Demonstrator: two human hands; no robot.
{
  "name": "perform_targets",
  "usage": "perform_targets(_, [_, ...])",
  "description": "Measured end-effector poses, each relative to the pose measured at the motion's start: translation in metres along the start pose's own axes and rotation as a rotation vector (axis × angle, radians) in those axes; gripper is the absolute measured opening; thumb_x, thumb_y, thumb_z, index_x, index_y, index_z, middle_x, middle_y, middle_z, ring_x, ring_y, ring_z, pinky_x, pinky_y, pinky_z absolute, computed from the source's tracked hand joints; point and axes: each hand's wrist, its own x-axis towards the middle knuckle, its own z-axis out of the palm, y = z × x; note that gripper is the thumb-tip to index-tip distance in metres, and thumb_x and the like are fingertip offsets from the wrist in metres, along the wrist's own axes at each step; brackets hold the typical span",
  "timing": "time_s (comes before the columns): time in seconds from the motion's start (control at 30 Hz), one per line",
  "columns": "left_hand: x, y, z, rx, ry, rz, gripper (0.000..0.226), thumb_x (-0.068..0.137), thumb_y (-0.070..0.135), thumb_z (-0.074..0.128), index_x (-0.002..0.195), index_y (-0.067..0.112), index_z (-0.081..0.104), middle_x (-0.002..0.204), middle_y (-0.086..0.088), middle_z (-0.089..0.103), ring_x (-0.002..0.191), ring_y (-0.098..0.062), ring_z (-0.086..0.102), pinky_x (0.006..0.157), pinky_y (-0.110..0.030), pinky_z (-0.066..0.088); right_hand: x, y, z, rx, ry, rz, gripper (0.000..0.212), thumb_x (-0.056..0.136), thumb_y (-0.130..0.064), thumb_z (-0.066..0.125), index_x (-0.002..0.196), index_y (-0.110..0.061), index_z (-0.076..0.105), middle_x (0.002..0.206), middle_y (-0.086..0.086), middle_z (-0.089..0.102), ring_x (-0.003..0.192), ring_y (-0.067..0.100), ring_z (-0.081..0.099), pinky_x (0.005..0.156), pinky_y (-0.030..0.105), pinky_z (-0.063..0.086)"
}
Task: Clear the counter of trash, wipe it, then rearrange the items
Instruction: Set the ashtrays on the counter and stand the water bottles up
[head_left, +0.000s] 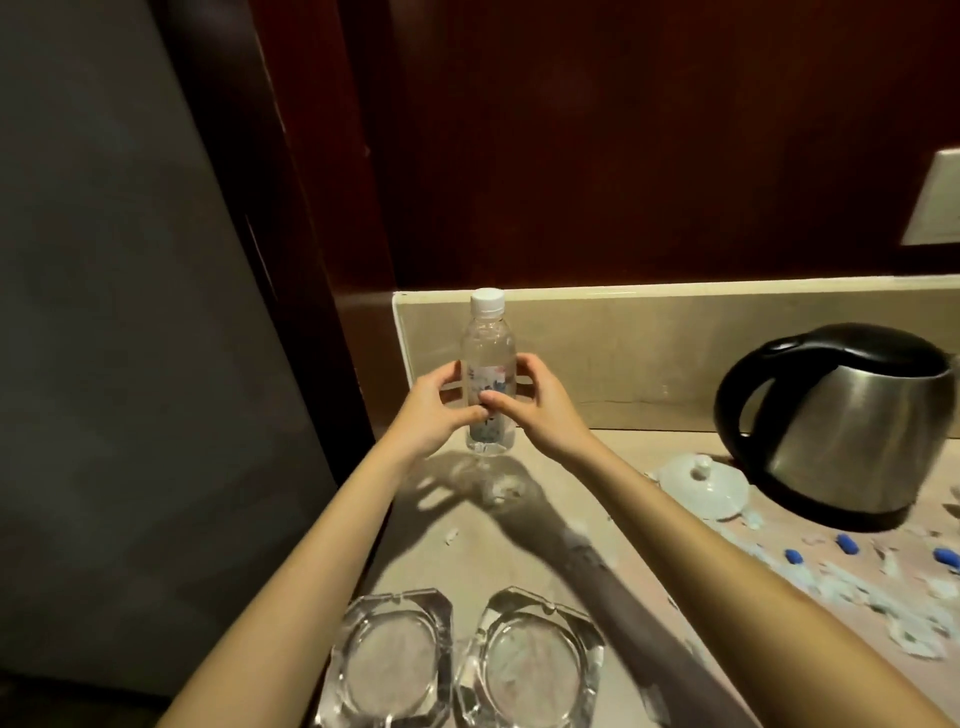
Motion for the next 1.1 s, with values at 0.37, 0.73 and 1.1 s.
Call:
perform_targets(0.37, [0.013,-0.048,0.002,-0.109,0.18,-0.194,0.078,0.08,-0.022,0.051,0.146,0.017,0.035,0.133,-0.002,0.056,0.121,-0.015,0.054,0.101,-0.036,0.047,0.037,0.045,0.057,0.023,-0.066,0.072,0.053,0.085,-0.015,0.07,0.13,-0.007,0.045,0.127,0.006,0.057,0.111,0.012,0.055,0.097,0.028,0.046])
perform_targets(0.73, [0.012,-0.062,-0.001,-0.066,0.237,-0.204,0.064,0.084,-0.009,0.059,0.14,0.014,0.04,0.132,-0.005,0.055,0.119,-0.017,0.054,0.104,-0.039,0.044,0.048,0.05,0.057,-0.238,-0.149,0.078,0.059,0.082,-0.025,0.074,0.131,-0.007,0.046,0.128,0.008,0.057,0.113,0.017,0.055,0.093,0.027,0.044])
perform_targets(1.1, [-0.027,-0.001,0.001,0.269,0.263,0.119,0.037,0.083,0.003,0.065,0.111,0.028,0.062,0.118,0.011,0.059,0.109,-0.003,0.051,0.092,-0.024,0.041,-0.006,-0.01,-0.036,-0.516,-0.328,0.083,0.02,0.089,-0.028,0.065,0.1,-0.012,0.067,0.096,0.001,0.068,0.083,0.012,0.061,0.075,0.026,0.048])
